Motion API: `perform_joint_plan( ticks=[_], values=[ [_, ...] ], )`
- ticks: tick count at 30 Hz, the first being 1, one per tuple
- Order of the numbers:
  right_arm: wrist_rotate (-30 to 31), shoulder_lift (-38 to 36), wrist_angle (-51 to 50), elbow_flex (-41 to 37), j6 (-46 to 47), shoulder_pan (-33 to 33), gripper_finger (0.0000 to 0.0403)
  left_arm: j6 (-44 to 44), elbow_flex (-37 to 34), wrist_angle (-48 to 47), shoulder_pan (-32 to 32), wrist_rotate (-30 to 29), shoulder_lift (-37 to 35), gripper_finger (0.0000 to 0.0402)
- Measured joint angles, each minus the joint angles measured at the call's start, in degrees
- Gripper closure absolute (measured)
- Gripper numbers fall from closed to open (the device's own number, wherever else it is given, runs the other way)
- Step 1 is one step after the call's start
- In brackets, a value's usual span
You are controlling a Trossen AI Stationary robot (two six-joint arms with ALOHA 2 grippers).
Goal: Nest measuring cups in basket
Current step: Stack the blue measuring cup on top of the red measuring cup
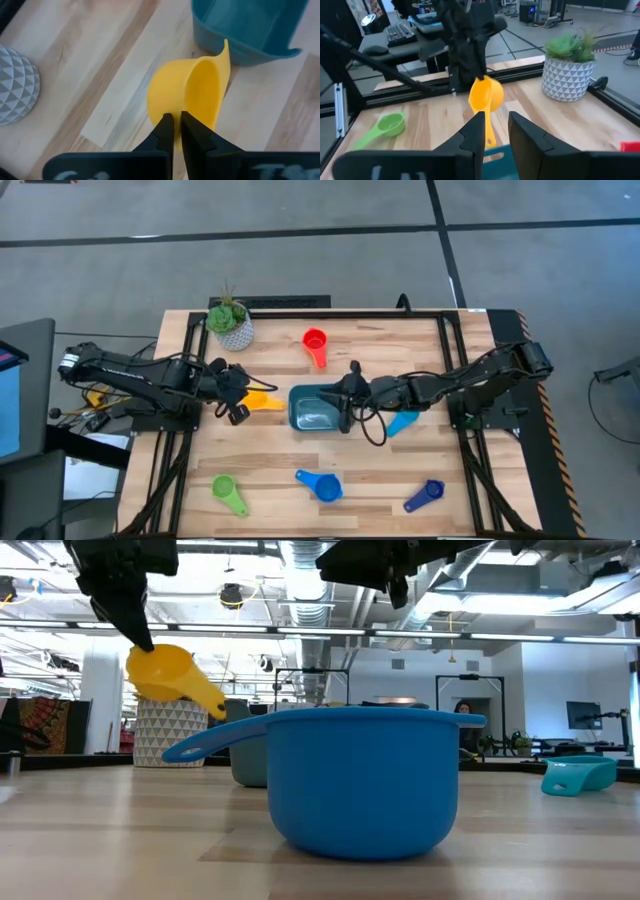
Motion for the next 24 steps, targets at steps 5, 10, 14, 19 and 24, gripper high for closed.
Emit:
perform_joint_plan(
  ticks=[5,10,14,19,24],
  values=[
    [-0.32,0.0,-1.63,0.0,-0.96,0.22,0.027,0.14,1.58,1.2,-1.38,-1.89,0.0,0.0399],
    [-3.17,0.0,-1.43,0.0,-3.24,0.15,0.0241,2.36,1.6,4.79,-2.04,-2.33,0.27,0.0398],
    [-3.48,0.0,-1.43,0.0,-3.53,-0.08,0.0219,4.01,1.62,6.39,-2.7,-2.15,0.75,0.0398],
    [-3.39,0.0,-1.21,0.0,-3.61,-0.46,0.02,6.25,1.64,8.57,-2.81,-2.29,1.01,0.0398],
    [-3.39,0.0,-1.01,0.0,-3.59,-0.66,0.02,7.81,1.64,8.56,-2.79,-4.41,0.87,0.0398]
  ],
)
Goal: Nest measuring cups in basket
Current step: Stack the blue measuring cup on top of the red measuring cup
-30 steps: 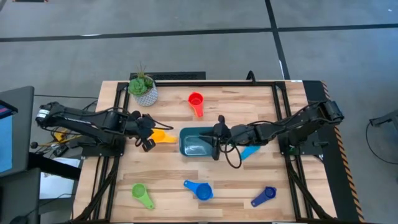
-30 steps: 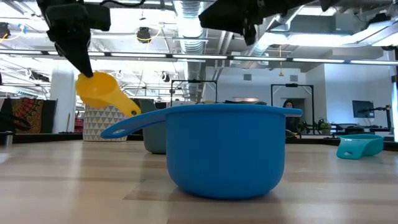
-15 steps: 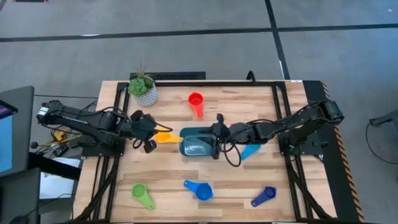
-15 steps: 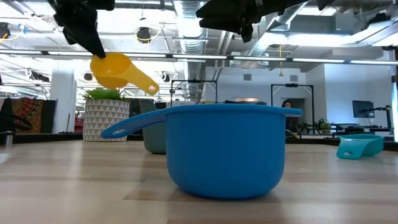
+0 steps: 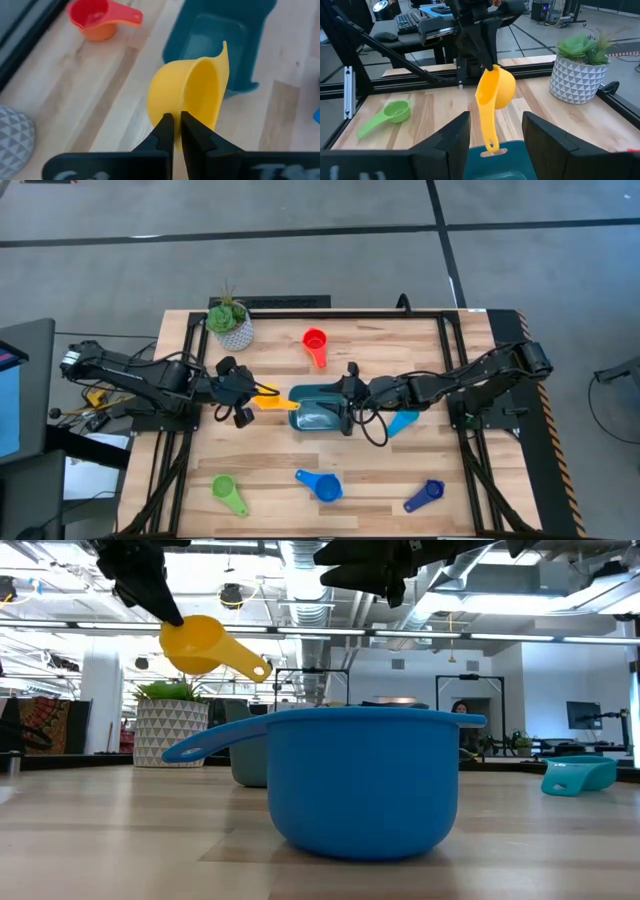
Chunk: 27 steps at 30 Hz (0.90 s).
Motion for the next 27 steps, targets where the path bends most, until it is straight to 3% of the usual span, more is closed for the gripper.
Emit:
perform_joint_plan(
  ticks=[8,15,23,27],
  values=[
    [0.47,0.0,-0.12,0.0,-0.52,-0.34,0.0218,0.21,0.0,0.2,0.02,-7.37,0.0,0.0397],
    [0.57,0.0,-0.78,0.21,-2.21,-2.55,0.0221,3.72,0.0,5.92,0.02,-8.36,0.0,0.0397],
    [2.77,0.0,-18.03,10.26,-8.34,-5.06,0.0206,10.46,0.0,11.33,0.02,-8.5,0.0,0.0397],
    [3.73,0.0,-19.87,13.56,-12.31,-6.56,0.0205,11.83,0.0,15.84,0.05,-11.02,0.93,0.0397]
  ],
)
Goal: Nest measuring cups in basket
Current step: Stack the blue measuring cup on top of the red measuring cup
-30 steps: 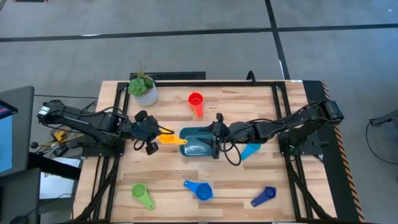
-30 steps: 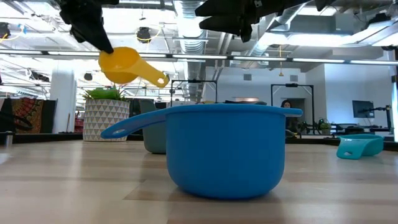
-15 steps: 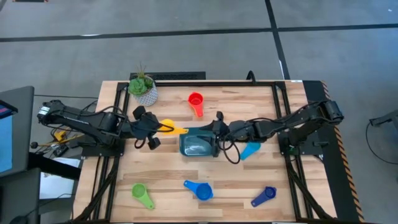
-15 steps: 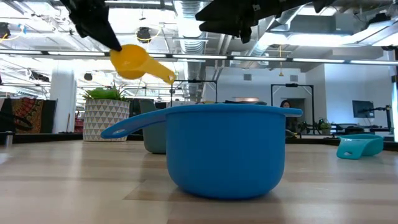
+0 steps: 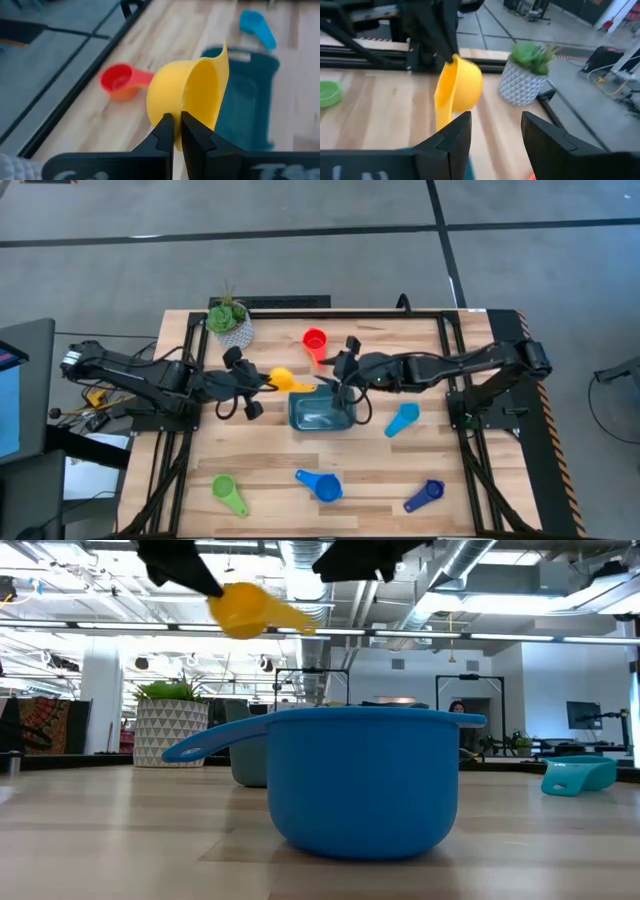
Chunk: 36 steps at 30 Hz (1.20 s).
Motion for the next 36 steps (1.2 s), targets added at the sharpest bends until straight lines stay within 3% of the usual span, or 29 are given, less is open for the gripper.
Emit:
perform_joint_plan(
  ticks=[6,14,19,24,29,36],
  values=[
    [-0.25,-0.02,-0.52,1.0,-4.11,-1.59,0.0212,3.98,0.0,10.18,0.21,-0.64,6.87,0.0397],
    [-0.28,-0.02,-1.55,1.0,-11.3,0.68,0.0224,0.23,-0.02,18.4,5.0,-0.35,14.46,0.0397],
    [1.06,3.74,-1.92,0.88,-17.39,1.89,0.0228,-0.21,-0.04,22.14,8.25,6.15,15.2,0.0397],
    [7.18,9.35,-1.79,2.86,-21.11,0.45,0.0226,-0.89,-0.05,22.18,9.86,10.57,14.91,0.0397],
    [11.32,13.53,-2.24,5.21,-22.48,0.18,0.023,-1.79,-0.02,19.26,10.42,11.03,15.05,0.0397],
    [12.11,15.8,-1.79,6.16,-23.69,0.05,0.0288,-3.73,-0.04,16.51,12.1,12.37,15.07,0.0397]
  ],
)
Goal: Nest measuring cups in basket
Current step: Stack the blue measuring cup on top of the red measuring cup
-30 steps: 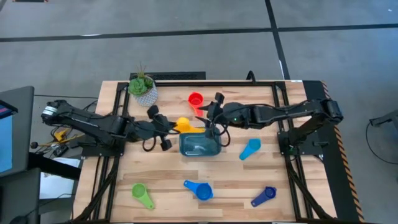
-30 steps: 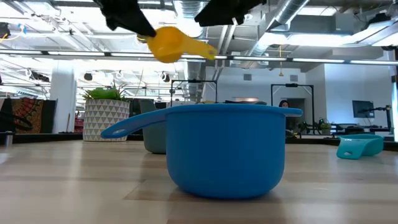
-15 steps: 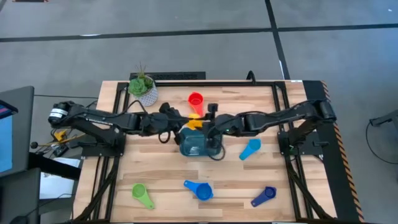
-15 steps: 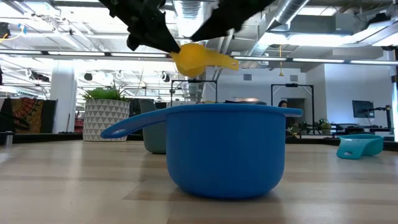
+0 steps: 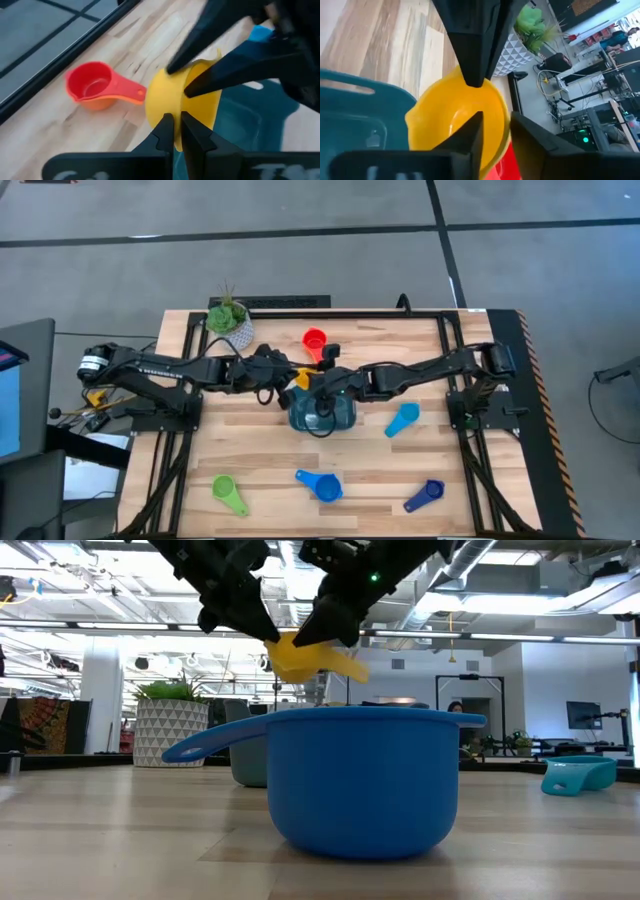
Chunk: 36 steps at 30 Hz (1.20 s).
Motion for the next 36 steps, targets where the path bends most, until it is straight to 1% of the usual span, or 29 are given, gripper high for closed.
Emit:
perform_joint_plan(
  ticks=[6,8,11,13,14,18,20,22,25,26,28,30,31,33,36],
  values=[
    [-0.27,-0.13,0.08,0.05,2.29,-1.32,0.0378,-0.35,0.0,0.59,1.65,2.1,0.0,0.0397],
    [-0.48,-0.17,0.04,0.07,4.82,-2.18,0.039,-0.31,0.0,0.9,2.14,2.12,0.0,0.0397],
    [-1.61,-0.17,-0.64,0.37,12.27,-4.27,0.038,0.09,0.0,1.06,2.61,0.65,-0.07,0.0391],
    [-3.92,-0.17,-1.18,0.68,18.03,-6.12,0.038,1.59,0.0,1.02,2.72,-1.46,-0.52,0.0376],
    [-5.09,-0.17,-1.14,0.7,21.27,-7.17,0.0383,2.56,0.0,0.61,2.73,-3.08,-0.91,0.0367],
    [-6.21,-0.2,-1.77,0.66,33.28,-12.08,0.0395,4.26,0.0,-3.29,2.6,-12.29,-2.89,0.0324],
    [-6.55,-0.2,-2.05,0.66,39.48,-14.92,0.0389,3.93,0.0,-5.71,2.65,-17.14,-3.95,0.0305],
    [-9.55,0.18,-2.9,0.67,46.81,-17.99,0.0379,3.29,0.0,-7.74,2.73,-19.52,-4.58,0.0291],
    [-16.51,1.22,-3.61,0.54,57.14,-22.39,0.0374,3.08,0.0,-9.22,2.62,-19.55,-4.92,0.0278],
    [-17.86,1.34,-3.78,0.5,59.59,-23.49,0.0375,3.03,0.0,-9.42,2.62,-19.48,-4.92,0.0276],
    [-17.97,2.9,-1.2,0.96,62.27,-24.83,0.0382,2.58,-0.11,-10.2,2.65,-19.58,-4.92,0.0274],
    [-18.35,3.21,-3.62,0.51,63.6,-25.98,0.0389,2.51,-0.6,-10.22,2.69,-19.62,-4.92,0.0274],
    [-18.33,3.88,-3.3,0.58,64.74,-26.27,0.0391,2.49,-0.74,-10.22,2.7,-19.62,-4.9,0.0274],
    [-18.78,5.45,-2.24,1.44,66.86,-26.33,0.0392,2.49,-0.95,-10.22,2.73,-19.63,-4.9,0.0273],
    [-18.94,7.96,-4.75,3.63,68.7,-26.18,0.0383,2.49,-0.96,-10.16,2.73,-19.68,-4.9,0.0273]
  ],
)
